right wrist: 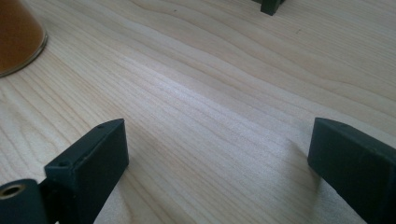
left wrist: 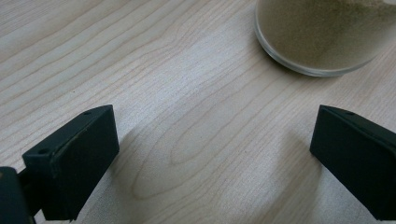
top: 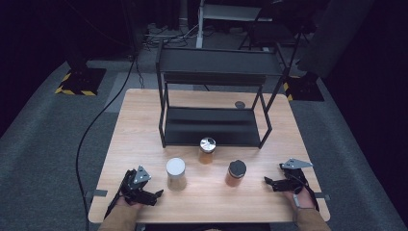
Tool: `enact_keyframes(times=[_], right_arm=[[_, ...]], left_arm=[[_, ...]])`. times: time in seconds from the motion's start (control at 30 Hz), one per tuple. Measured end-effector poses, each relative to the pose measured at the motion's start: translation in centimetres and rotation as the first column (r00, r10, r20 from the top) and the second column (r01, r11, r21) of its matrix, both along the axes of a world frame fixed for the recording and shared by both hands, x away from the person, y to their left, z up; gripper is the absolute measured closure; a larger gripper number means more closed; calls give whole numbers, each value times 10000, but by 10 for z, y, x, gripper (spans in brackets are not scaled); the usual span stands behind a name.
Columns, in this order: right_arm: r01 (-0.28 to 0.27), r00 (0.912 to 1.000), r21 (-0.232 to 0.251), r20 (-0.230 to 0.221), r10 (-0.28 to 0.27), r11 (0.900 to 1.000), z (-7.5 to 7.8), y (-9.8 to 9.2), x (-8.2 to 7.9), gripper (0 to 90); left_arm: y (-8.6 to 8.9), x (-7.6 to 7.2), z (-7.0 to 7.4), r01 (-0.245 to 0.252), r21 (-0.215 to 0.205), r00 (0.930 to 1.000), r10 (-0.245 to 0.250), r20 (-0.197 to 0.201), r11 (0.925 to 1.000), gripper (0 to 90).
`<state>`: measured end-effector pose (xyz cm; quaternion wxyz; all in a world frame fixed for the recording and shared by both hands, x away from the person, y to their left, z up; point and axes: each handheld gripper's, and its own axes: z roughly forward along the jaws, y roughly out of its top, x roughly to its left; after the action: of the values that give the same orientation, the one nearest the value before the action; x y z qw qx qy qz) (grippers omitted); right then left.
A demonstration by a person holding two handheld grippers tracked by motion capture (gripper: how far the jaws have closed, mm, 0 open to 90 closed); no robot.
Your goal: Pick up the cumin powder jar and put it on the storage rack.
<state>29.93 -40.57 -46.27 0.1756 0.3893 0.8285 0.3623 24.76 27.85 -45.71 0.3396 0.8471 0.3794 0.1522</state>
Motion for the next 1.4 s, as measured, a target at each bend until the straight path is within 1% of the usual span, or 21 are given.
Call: enact_keyframes(times=[0.2, 0.27, 0.33, 0.43, 0.53, 0.6, 0.7, 0.77, 0.8, 0.83, 0.87, 0.9, 0.93, 1.1, 1.17, 1.3, 1.4], right_arm=[[-11, 10000, -2, 3, 11, 10000, 0, 0, 0, 47], [-14, 10000, 0, 4, 14, 10000, 0, 0, 0, 47], [-36, 10000, 5, 4, 36, 10000, 0, -1, 1, 48], [-44, 10000, 6, 5, 44, 10000, 0, -1, 1, 48], [-41, 10000, 7, 6, 41, 10000, 0, -1, 1, 48], [-42, 10000, 7, 7, 42, 10000, 0, -1, 1, 49], [-45, 10000, 8, 3, 45, 10000, 0, -1, 1, 48], [-45, 10000, 9, 2, 45, 10000, 0, -1, 1, 48], [-44, 10000, 7, 1, 44, 10000, 0, -1, 1, 48], [-45, 10000, 8, 1, 45, 10000, 0, -1, 1, 48], [-45, 10000, 8, 1, 45, 10000, 0, -1, 1, 48], [-46, 10000, 8, 3, 46, 10000, 0, -1, 1, 48], [-46, 10000, 8, 3, 46, 10000, 0, -1, 1, 48], [-46, 10000, 4, -4, 46, 10000, 0, -1, 1, 48], [-46, 10000, 5, -2, 46, 10000, 0, -1, 1, 48], [-51, 10000, 9, 0, 51, 10000, 0, -1, 1, 49], [-55, 10000, 14, 8, 55, 10000, 0, -1, 1, 51]], left_arm=[[0, 0, 0, -28, 11, 10000, 28, -16, 10000, 14], [-1, 0, 3, -84, 44, 9999, 85, -97, 10000, 21], [0, 0, 4, -139, -60, 9997, 138, -196, 9999, 37], [-2, -4, 9, -293, -70, 9995, 292, -102, 9995, 38], [-3, -9, 16, -252, -94, 9996, 253, 130, 9996, 40], [-2, -12, 21, -190, -250, 9996, 195, 220, 9995, 41], [-5, -15, 29, -49, -257, 9993, 58, 366, 9997, 44], [-11, -21, 34, -83, -68, 9982, 86, 591, 9999, 57], [-17, -26, 39, -99, 110, 9967, 90, 811, 9999, 63], [-18, -27, 40, -66, 44, 9961, 62, 881, 10000, 63], [-18, -27, 40, -66, 44, 9961, 62, 881, 10000, 64], [-18, -29, 43, -16, -128, 9956, 28, 932, 9999, 65], [-18, -29, 43, -16, -128, 9956, 28, 932, 9999, 65], [-19, -34, 53, -46, -327, 9952, 78, 977, 9995, 65], [-19, -35, 57, -30, -325, 9948, 63, 1020, 9995, 65], [-22, -37, 64, -42, -453, 9955, 85, 942, 9990, 65], [-25, -38, 70, 54, -472, 9955, -9, 946, 9989, 65]])
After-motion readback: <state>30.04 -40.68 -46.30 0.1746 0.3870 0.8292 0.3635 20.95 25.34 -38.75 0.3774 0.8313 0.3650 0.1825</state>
